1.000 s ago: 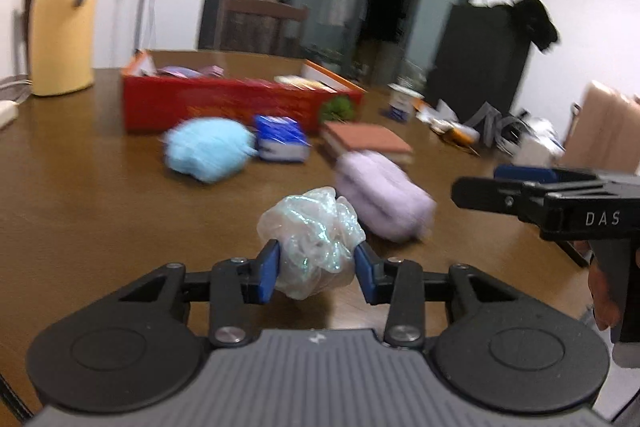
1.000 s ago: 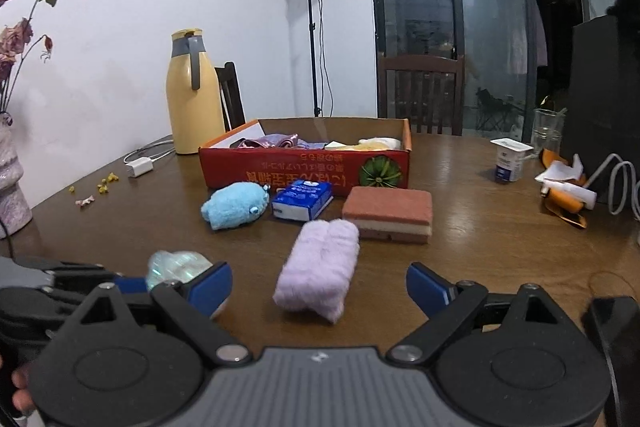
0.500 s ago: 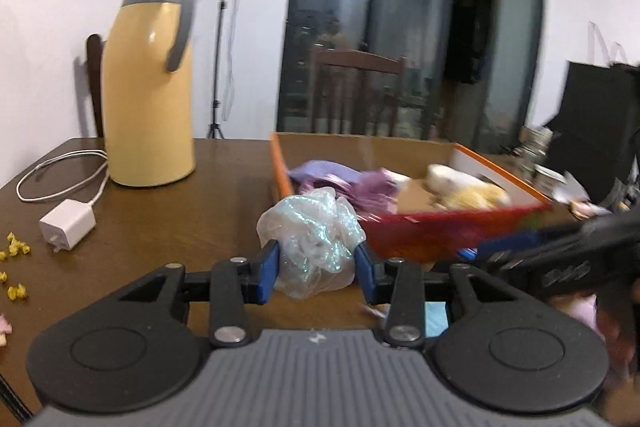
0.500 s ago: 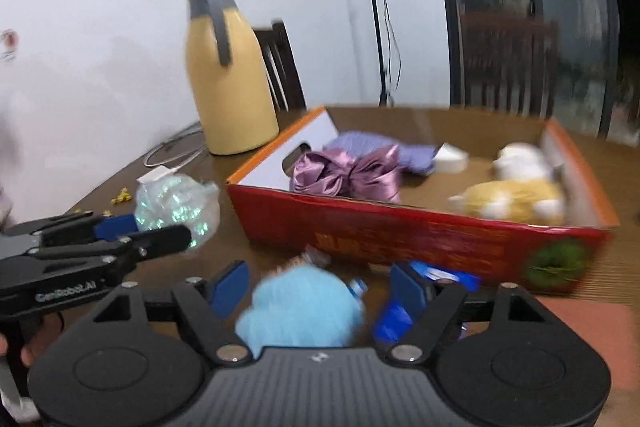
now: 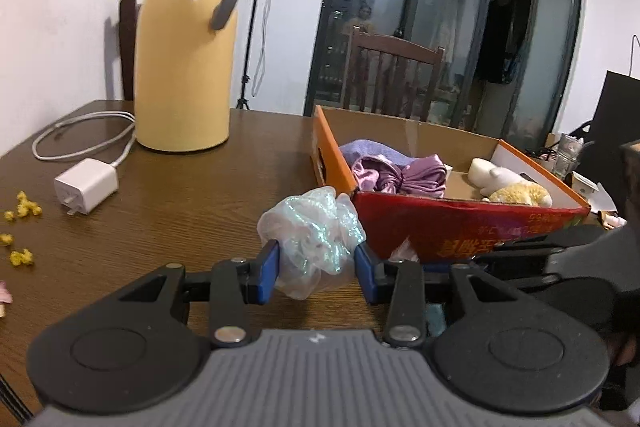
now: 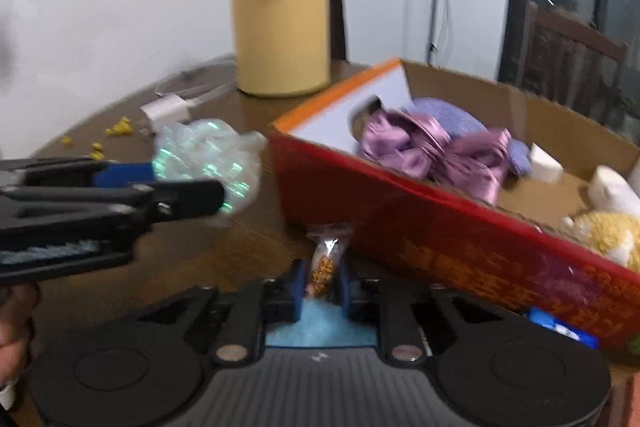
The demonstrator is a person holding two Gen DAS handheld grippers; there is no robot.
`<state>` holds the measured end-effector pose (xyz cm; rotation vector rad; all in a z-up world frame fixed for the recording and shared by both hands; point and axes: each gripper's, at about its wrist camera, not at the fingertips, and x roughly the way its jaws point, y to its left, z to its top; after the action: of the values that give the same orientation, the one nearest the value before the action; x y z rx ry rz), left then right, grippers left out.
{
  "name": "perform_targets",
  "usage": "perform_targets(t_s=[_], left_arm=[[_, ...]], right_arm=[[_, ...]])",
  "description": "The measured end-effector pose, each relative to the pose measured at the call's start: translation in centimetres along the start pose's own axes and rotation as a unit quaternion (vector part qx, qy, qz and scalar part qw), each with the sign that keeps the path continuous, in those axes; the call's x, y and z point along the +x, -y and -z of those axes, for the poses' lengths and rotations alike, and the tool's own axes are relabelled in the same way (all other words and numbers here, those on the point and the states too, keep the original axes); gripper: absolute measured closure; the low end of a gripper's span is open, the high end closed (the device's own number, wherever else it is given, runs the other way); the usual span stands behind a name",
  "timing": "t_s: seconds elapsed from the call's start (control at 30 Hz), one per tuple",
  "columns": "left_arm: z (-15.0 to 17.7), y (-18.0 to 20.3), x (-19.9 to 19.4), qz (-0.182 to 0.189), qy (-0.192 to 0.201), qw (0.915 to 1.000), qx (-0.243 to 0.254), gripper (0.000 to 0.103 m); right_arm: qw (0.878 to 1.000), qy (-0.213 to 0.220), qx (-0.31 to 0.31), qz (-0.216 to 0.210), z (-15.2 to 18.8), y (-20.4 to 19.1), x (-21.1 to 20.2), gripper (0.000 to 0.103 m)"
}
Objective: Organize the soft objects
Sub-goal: 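Grasp the small orange snack packet with the right gripper while the left holds the bag, then carry the bag and snack packet into the red box and open both grippers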
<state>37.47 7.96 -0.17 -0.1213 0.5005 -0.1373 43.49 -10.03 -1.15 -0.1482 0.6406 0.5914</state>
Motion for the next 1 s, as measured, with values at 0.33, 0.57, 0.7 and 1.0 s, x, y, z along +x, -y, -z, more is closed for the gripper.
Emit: perform_targets(t_s=[0.33,0.57,0.7,1.0], left_arm=[[-0.2,4.8,-10.8,0.034,0.068,0.9964,0.037,0.062],[4.4,10.2,-16.6,0.102,0.061,0.9918,0.045,0.062],[7.3,11.8,-17.5,0.136,0.026,0.9902,0.021,0.062],[7.8,14.0,-14.8,0.12,-0.008,0.9916,0.048,0.061]], right_arm=[[0.99,0.137,0.007,0.004,0.4,0.1,-15.8,0.089],[0.991,0.126,0.015,0.034,8.7,-0.5,-24.7,0.089],[0.992,0.104,0.055,0.047,13.9,-0.1,-26.0,0.089],[0.989,0.112,0.088,0.047,16.2,1.6,-26.3,0.089]])
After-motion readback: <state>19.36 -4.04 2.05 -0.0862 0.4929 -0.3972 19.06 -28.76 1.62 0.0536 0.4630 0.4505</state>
